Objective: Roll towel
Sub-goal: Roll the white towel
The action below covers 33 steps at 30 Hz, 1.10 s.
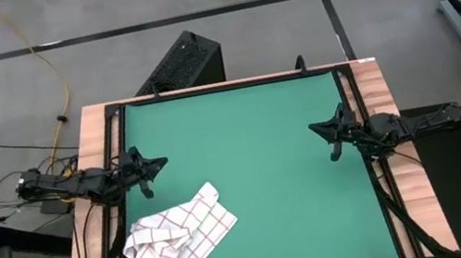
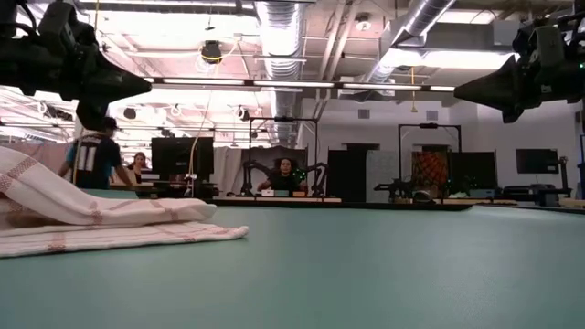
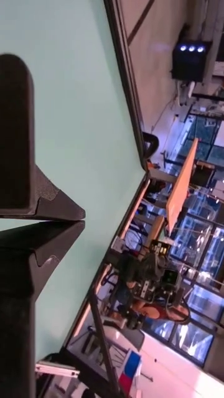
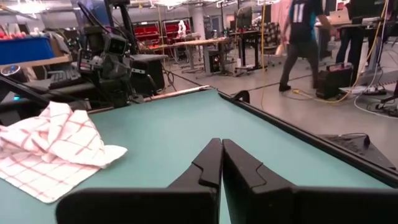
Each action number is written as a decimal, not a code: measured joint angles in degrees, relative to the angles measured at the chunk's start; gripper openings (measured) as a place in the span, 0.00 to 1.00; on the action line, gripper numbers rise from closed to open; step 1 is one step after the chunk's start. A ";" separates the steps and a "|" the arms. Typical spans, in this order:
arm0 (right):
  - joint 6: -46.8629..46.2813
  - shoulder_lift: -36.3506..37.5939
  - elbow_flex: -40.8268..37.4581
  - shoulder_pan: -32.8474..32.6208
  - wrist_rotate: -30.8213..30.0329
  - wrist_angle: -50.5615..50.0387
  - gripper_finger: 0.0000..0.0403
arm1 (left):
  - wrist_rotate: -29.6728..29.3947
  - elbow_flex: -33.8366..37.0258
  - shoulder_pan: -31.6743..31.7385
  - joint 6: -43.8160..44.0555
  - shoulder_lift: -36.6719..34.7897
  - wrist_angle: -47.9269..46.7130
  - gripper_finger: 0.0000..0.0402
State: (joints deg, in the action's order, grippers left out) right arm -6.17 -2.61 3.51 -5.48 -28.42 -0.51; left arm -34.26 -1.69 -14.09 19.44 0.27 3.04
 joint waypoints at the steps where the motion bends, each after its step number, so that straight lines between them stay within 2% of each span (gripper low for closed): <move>1: 0.02 0.00 0.00 -0.02 0.00 -0.07 0.09 | -0.13 0.00 0.00 0.08 0.00 -0.11 0.00; 10: 0.21 0.00 0.00 0.00 0.00 -0.33 0.09 | -3.07 -0.02 0.00 -1.04 -0.02 -1.28 0.00; 14: 1.10 0.00 0.00 -0.02 0.01 -0.32 0.11 | -1.29 -0.04 0.04 -2.09 0.01 1.58 0.00; 17: 1.12 -0.01 0.00 0.00 1.54 -0.27 0.18 | 5.84 -1.04 0.04 -1.92 0.19 4.58 0.01; 20: 0.82 -0.67 0.00 -0.04 3.25 1.51 0.30 | 11.17 -2.71 -0.18 -0.41 1.84 7.02 0.05; 24: 2.08 -3.40 0.00 -0.07 4.33 7.78 0.50 | 13.09 -5.96 -0.54 -0.31 6.30 8.87 0.11; 27: 3.92 -6.41 0.00 -0.05 4.35 15.67 0.61 | 15.17 -9.36 -0.57 -1.12 11.49 12.79 0.16; 30: 6.29 -9.64 1.39 -0.02 4.36 21.16 0.66 | 20.13 -13.95 -0.64 -5.45 17.86 18.92 0.20; 33: 6.64 -13.61 5.20 -0.02 4.37 20.75 0.66 | 23.54 -20.54 -1.08 -10.49 24.98 17.30 0.22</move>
State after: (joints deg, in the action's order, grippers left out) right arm 0.47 -16.22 8.71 -5.50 -24.05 20.24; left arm -10.72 -22.23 -15.17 8.95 25.25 20.34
